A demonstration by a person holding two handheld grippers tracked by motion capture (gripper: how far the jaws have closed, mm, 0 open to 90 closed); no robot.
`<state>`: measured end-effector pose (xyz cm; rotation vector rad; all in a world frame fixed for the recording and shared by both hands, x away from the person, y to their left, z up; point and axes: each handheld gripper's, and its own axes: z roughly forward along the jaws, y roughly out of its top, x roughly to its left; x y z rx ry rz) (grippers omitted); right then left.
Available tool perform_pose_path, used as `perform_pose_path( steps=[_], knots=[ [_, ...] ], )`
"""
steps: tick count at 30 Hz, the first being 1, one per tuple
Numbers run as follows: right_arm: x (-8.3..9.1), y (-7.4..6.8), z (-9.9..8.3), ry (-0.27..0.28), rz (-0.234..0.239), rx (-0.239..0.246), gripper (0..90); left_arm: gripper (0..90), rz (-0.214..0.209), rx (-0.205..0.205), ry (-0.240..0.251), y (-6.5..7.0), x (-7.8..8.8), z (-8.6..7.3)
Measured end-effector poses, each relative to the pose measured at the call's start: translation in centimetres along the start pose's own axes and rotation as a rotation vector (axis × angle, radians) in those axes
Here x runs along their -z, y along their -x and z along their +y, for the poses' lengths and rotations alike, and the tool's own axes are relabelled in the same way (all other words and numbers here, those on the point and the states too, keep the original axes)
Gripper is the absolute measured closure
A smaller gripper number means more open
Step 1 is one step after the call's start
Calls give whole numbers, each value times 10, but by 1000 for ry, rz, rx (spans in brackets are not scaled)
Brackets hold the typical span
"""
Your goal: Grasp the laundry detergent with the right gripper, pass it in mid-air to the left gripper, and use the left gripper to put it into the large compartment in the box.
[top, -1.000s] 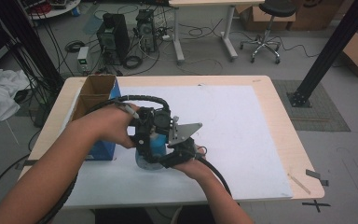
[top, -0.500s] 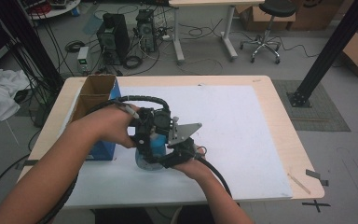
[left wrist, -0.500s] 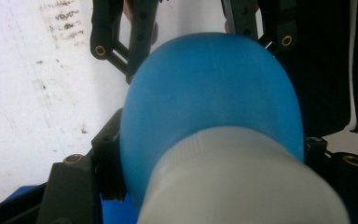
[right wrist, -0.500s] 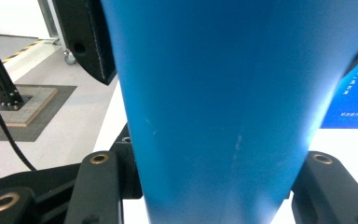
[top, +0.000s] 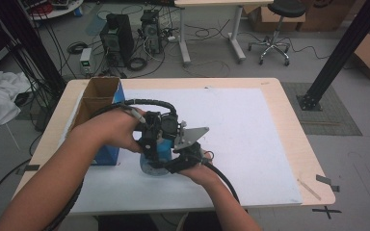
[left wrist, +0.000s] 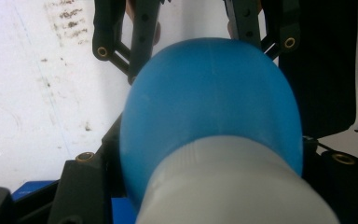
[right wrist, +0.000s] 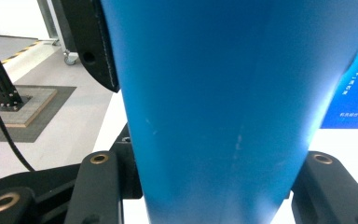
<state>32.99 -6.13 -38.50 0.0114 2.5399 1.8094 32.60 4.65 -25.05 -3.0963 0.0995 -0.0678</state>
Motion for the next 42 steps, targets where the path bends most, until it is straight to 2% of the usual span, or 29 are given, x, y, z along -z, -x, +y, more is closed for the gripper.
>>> perform_pose_path(
  steps=[7, 12, 16, 20, 23, 30, 36, 42],
  knots=[
    [1, 1, 1, 8, -7, 9, 455, 391, 1, 5, -15, -1, 1, 2],
    [5, 2, 1, 20, -24, 25, 439, 392, 26, -4, -1, 0, 5, 3],
    [9, 1, 2, 31, -31, 34, 429, 392, 18, 3, 3, -1, 8, 4],
    [12, 0, 4, 32, -37, 49, 384, 393, 9, 0, -1, -1, 9, 6],
    [15, 1, 4, 29, -32, 36, 319, 393, 2, -1, -5, -1, 8, 8],
    [21, 1, 6, 11, 1, 30, 242, 392, -7, 12, -6, -2, 10, 5],
    [32, 2, 10, -37, 9, 23, 143, 391, -12, 75, -5, -8, 15, -3],
    [52, 6, 15, -126, 10, 7, 58, 390, -22, 197, -20, -15, 29, -16]
  ],
)
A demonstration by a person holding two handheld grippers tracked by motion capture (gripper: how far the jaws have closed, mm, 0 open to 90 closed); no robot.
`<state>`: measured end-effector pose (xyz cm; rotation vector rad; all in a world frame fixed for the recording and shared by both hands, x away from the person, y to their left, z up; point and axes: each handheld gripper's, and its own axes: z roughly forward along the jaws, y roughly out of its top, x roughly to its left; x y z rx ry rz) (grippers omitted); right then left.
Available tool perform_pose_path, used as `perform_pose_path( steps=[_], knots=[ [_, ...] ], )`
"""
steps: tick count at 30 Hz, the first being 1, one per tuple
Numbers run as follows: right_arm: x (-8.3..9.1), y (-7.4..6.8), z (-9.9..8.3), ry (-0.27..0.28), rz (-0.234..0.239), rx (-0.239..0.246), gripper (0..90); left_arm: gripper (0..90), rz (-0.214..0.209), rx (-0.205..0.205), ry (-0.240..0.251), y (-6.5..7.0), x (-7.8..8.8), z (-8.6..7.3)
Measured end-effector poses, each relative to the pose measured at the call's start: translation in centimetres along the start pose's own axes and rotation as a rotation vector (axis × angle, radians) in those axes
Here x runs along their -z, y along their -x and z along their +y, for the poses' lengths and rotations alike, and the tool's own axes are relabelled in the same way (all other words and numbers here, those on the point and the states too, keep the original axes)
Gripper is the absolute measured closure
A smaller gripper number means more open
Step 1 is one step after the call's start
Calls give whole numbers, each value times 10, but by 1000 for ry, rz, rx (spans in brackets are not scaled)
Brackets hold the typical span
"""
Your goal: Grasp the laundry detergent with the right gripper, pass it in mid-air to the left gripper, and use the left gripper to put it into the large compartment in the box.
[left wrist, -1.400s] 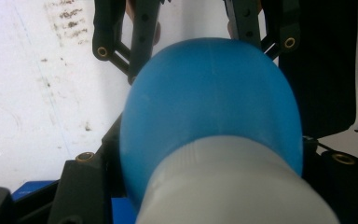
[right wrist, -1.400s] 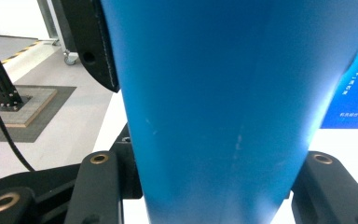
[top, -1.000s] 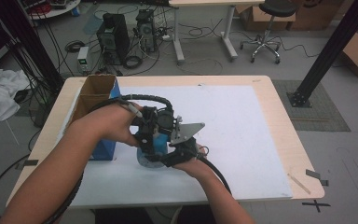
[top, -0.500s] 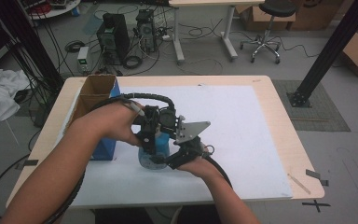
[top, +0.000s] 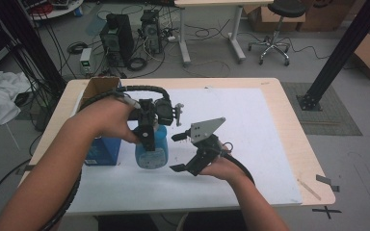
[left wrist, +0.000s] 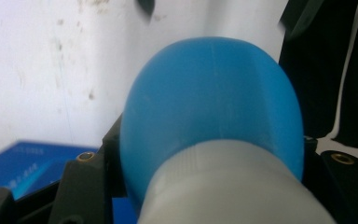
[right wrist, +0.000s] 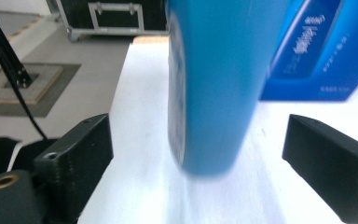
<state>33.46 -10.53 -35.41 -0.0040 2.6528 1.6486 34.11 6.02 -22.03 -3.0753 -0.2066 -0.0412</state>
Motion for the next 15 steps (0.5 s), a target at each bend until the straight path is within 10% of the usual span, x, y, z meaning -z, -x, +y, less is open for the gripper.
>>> perform_pose_path(
  steps=[15],
  knots=[
    [35, 12, 12, -311, 36, -2, 0, 389, -19, 390, 64, -21, 50, -32]
  ],
)
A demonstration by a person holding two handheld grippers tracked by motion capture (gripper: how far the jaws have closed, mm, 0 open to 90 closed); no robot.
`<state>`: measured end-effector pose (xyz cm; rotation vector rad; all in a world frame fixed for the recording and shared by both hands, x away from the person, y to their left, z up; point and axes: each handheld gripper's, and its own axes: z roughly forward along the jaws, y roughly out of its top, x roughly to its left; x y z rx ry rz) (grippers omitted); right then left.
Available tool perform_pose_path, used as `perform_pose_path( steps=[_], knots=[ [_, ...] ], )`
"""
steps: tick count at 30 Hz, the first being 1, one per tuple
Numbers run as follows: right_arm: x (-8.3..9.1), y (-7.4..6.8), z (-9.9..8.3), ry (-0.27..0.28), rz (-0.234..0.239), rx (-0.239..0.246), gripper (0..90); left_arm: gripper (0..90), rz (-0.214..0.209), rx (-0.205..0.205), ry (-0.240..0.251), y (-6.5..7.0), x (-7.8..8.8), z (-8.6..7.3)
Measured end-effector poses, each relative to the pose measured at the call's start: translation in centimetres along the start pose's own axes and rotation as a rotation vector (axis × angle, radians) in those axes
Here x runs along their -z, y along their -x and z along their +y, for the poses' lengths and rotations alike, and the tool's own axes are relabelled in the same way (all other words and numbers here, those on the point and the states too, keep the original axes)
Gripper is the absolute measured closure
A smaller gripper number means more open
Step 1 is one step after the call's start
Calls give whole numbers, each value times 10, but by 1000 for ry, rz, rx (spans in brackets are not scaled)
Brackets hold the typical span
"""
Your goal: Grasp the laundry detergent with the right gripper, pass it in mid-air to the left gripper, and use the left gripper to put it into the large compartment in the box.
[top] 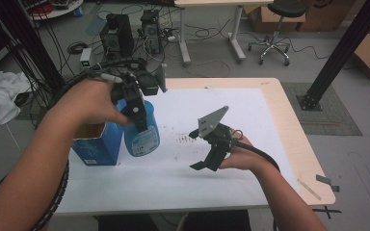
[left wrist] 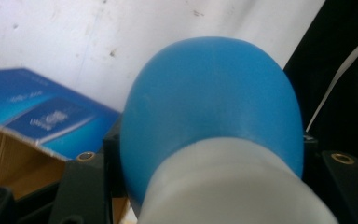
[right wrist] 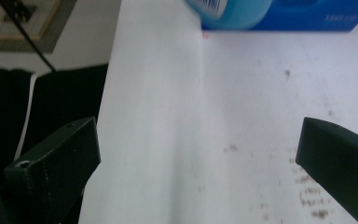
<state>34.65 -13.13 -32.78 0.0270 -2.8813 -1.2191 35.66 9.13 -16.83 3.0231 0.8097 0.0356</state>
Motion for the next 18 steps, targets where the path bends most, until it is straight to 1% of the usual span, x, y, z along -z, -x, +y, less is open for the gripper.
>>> perform_pose_path(
  steps=[3, 4, 5, 8, 9, 10, 11, 13, 15, 18],
  knots=[
    [3, 3, -1, -89, 29, -14, 0, 389, 3, 55, -4, -4, 8, -4],
    [5, 4, -1, -108, 34, -15, 0, 389, 3, 93, -11, -7, 12, -6],
    [7, 5, -1, -149, 47, -23, 0, 389, 2, 114, -14, -8, 14, -8],
    [12, 6, -1, -226, 57, -23, 0, 389, -7, 209, -23, -16, 24, -14],
    [13, 7, -1, -253, 62, -21, 0, 389, -7, 235, -23, -18, 27, -16],
    [14, 7, -1, -272, 61, -18, 0, 390, -7, 282, -23, -23, 33, -20],
    [17, 7, -1, -309, 66, -16, 0, 390, -5, 310, -23, -25, 35, -23],
    [20, 7, -1, -350, 66, -16, 0, 390, 0, 372, -14, -31, 43, -30],
    [24, 7, -1, -385, 64, -15, 0, 390, 2, 421, -14, -37, 50, -37],
    [29, 7, -2, -442, 87, -10, 0, 390, 2, 512, -5, -46, 60, -46]
  ],
)
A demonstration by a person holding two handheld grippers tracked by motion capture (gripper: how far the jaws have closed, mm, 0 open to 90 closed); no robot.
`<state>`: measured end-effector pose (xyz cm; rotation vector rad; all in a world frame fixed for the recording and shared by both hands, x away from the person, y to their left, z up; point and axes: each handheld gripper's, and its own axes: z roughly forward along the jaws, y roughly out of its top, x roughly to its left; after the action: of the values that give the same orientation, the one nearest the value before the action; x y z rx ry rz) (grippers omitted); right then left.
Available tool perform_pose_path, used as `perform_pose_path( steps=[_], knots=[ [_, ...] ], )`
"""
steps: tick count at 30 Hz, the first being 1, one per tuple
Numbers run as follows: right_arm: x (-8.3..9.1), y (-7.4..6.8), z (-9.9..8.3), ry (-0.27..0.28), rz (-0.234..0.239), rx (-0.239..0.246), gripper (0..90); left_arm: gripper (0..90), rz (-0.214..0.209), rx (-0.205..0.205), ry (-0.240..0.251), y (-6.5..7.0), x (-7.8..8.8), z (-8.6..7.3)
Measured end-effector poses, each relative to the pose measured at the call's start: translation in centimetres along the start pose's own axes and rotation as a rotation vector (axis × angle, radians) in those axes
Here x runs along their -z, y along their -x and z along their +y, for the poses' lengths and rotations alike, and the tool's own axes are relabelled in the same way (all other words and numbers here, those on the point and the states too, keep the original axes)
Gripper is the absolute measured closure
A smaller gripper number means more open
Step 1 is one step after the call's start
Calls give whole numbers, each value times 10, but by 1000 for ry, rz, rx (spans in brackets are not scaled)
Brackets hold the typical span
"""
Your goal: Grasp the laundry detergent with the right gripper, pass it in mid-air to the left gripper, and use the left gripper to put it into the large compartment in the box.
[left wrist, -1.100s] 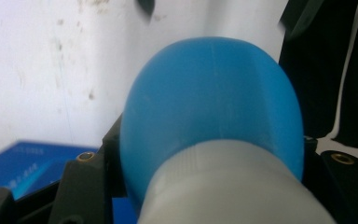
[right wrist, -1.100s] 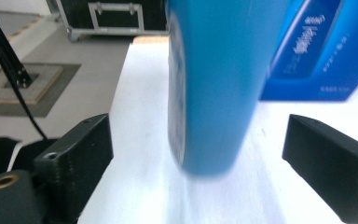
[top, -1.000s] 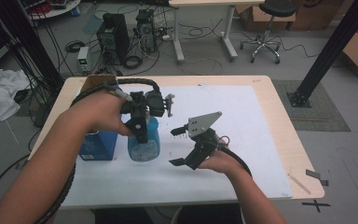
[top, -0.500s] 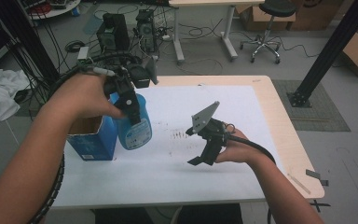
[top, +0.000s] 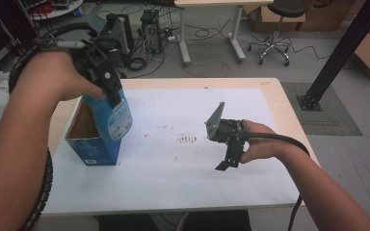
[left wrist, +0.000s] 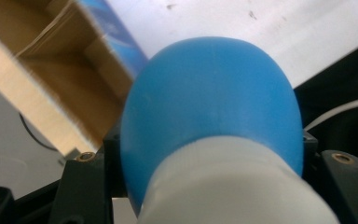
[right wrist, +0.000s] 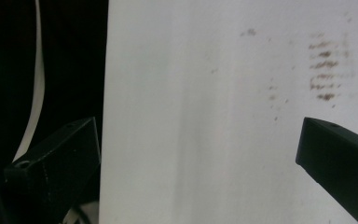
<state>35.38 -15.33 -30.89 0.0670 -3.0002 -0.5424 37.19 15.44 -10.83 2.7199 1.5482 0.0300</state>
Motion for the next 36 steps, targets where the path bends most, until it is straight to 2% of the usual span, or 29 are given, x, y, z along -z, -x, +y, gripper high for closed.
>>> perform_pose_path(
  steps=[2, 7, 11, 14, 19, 23, 27, 36],
  knots=[
    [2, 0, -1, -42, 5, 2, 0, 389, 4, 41, 0, -8, 6, -2],
    [6, -3, 1, -100, 10, 28, 0, 389, 14, 142, -3, -25, 17, -4],
    [11, -5, 2, -138, 7, 40, 0, 389, 16, 224, 6, -36, 24, -5],
    [15, -5, 2, -154, 3, 46, 0, 389, 18, 265, 10, -44, 28, -6],
    [19, -7, 2, -175, 0, 56, 0, 389, 18, 340, 24, -60, 30, -10],
    [21, -9, 1, -195, 2, 60, 0, 389, 29, 396, 33, -77, 21, -13],
    [23, -11, 0, -202, -1, 62, 0, 389, 31, 431, 23, -88, 8, -13],
    [24, -11, -1, -190, -6, 57, 0, 389, 29, 446, 5, -103, -29, -8]
  ],
)
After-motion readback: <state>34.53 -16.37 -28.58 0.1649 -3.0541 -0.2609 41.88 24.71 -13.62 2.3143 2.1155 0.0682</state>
